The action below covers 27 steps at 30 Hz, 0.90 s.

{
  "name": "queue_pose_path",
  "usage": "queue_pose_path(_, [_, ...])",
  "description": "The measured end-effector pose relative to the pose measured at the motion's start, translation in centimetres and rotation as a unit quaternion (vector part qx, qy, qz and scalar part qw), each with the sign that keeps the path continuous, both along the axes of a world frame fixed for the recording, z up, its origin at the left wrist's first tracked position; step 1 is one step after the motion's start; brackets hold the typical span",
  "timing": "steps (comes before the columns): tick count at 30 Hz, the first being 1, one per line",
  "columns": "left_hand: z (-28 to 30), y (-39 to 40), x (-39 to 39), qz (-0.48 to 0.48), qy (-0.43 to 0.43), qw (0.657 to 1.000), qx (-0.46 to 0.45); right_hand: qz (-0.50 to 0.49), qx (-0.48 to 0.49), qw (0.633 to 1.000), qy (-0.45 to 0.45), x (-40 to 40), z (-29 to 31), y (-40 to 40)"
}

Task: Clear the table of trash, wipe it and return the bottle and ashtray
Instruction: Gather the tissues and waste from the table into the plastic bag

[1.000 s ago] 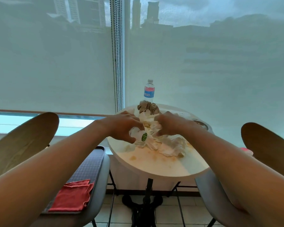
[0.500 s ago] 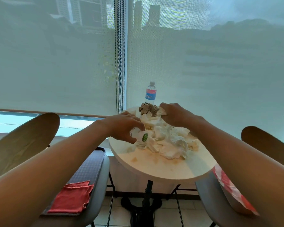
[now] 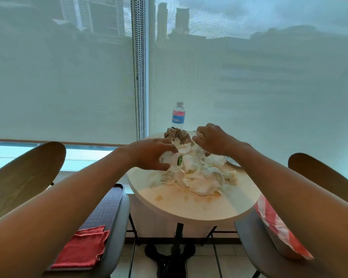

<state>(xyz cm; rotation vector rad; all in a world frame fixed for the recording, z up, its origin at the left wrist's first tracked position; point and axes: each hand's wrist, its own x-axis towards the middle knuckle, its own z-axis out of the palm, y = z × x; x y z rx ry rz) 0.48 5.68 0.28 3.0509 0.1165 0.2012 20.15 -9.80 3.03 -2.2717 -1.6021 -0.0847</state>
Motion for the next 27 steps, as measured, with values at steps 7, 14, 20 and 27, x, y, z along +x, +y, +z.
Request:
queue_pose_path(7, [-0.7,0.5,0.9,-0.002,-0.017,1.0,0.002,-0.005,0.021,1.0,0.001,0.7,0.6,-1.3])
queue_pose_path(14, [-1.5,0.4,2.0,0.006,-0.025,1.0,0.015,-0.026,-0.029,0.999,-0.014,1.4,0.0,-2.0])
queue_pose_path(20, [-0.5,1.1,3.3,0.011,-0.063,0.997,0.052,-0.003,-0.024,0.999,-0.023,1.6,-0.3,-3.2])
queue_pose_path(27, [1.5,1.2,5.2,0.011,-0.094,0.994,0.058,0.005,0.053,0.996,-0.065,2.1,0.3,-3.9])
